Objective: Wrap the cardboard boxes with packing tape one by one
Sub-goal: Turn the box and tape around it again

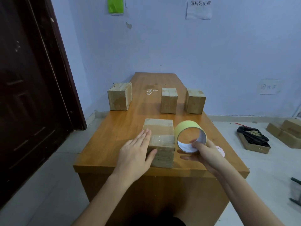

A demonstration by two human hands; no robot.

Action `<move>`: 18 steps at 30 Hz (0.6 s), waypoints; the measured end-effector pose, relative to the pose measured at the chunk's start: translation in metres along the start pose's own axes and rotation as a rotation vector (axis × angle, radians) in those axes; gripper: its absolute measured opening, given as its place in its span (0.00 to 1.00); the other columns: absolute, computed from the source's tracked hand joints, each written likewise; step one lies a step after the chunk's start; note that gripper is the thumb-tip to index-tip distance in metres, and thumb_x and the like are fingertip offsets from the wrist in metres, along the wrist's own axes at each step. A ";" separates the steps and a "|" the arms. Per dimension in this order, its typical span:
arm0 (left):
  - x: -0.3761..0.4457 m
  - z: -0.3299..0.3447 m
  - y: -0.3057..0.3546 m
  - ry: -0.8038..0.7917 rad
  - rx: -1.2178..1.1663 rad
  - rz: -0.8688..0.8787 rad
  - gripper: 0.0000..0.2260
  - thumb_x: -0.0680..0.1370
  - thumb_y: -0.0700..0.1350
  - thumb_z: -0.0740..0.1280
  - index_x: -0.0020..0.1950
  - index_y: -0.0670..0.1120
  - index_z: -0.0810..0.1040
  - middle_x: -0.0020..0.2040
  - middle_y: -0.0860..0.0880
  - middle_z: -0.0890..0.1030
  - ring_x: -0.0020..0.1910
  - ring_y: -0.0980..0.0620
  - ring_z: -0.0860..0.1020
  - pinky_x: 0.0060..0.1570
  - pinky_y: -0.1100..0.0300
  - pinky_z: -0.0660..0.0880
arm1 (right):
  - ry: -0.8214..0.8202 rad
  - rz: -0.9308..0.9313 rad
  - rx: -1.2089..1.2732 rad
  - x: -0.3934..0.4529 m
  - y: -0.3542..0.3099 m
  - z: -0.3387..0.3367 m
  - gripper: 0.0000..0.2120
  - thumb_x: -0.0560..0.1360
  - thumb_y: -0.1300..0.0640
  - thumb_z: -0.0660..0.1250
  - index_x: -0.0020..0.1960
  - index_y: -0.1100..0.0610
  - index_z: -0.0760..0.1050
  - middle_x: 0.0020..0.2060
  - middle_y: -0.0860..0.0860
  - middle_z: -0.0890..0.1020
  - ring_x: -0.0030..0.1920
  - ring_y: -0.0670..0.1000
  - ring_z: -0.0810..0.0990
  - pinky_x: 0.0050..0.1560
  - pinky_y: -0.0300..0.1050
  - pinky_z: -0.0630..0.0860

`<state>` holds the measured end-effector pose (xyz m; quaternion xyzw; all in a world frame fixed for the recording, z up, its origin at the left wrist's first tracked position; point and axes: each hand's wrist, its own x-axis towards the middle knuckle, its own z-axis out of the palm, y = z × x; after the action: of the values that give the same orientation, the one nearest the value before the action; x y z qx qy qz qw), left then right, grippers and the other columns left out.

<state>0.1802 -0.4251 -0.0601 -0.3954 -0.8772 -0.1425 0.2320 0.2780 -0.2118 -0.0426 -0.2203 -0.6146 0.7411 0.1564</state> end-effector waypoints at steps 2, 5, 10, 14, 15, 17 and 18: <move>0.001 -0.001 0.003 -0.005 0.016 0.018 0.28 0.79 0.61 0.50 0.76 0.50 0.52 0.76 0.53 0.56 0.74 0.59 0.55 0.64 0.64 0.50 | 0.025 -0.013 -0.078 0.000 0.013 -0.002 0.06 0.79 0.65 0.59 0.56 0.62 0.69 0.53 0.63 0.79 0.42 0.60 0.85 0.35 0.49 0.82; 0.002 -0.005 0.005 0.002 0.032 0.025 0.27 0.80 0.59 0.52 0.75 0.49 0.58 0.75 0.52 0.59 0.73 0.57 0.57 0.66 0.63 0.50 | 0.037 -0.030 -0.155 0.002 0.023 -0.002 0.08 0.79 0.62 0.60 0.57 0.62 0.70 0.53 0.61 0.79 0.41 0.57 0.85 0.36 0.49 0.82; 0.005 -0.009 0.009 -0.011 0.085 0.018 0.27 0.80 0.61 0.49 0.75 0.50 0.57 0.76 0.52 0.57 0.75 0.57 0.51 0.70 0.60 0.40 | 0.000 0.013 -0.217 -0.001 0.027 -0.001 0.09 0.80 0.60 0.61 0.57 0.64 0.71 0.45 0.61 0.81 0.34 0.52 0.84 0.27 0.43 0.78; 0.009 -0.016 0.017 0.009 0.205 0.036 0.27 0.79 0.61 0.49 0.73 0.48 0.50 0.76 0.44 0.44 0.75 0.47 0.41 0.71 0.51 0.36 | 0.054 0.041 -0.239 -0.004 0.029 0.005 0.08 0.80 0.60 0.60 0.57 0.63 0.71 0.39 0.60 0.81 0.28 0.50 0.82 0.22 0.40 0.75; 0.010 -0.014 0.022 -0.003 0.177 0.082 0.28 0.79 0.60 0.50 0.73 0.49 0.46 0.76 0.45 0.42 0.75 0.48 0.41 0.71 0.51 0.36 | 0.062 0.045 -0.238 -0.005 0.028 0.006 0.08 0.80 0.61 0.60 0.57 0.64 0.71 0.36 0.59 0.81 0.27 0.49 0.81 0.22 0.40 0.74; 0.010 -0.007 0.036 -0.036 0.082 0.166 0.29 0.80 0.56 0.53 0.75 0.49 0.43 0.77 0.47 0.45 0.76 0.51 0.46 0.71 0.55 0.38 | 0.065 0.043 -0.243 -0.006 0.028 0.006 0.08 0.80 0.61 0.60 0.57 0.64 0.71 0.36 0.59 0.80 0.26 0.49 0.81 0.22 0.39 0.74; 0.010 -0.003 0.042 -0.037 0.051 0.185 0.27 0.81 0.53 0.55 0.76 0.49 0.48 0.77 0.48 0.51 0.75 0.51 0.50 0.71 0.57 0.40 | 0.063 0.044 -0.251 -0.006 0.027 0.005 0.08 0.80 0.61 0.60 0.57 0.64 0.71 0.36 0.59 0.79 0.26 0.49 0.80 0.22 0.39 0.74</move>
<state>0.2070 -0.3925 -0.0497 -0.4711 -0.8445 -0.0910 0.2380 0.2816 -0.2239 -0.0672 -0.2747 -0.6923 0.6544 0.1307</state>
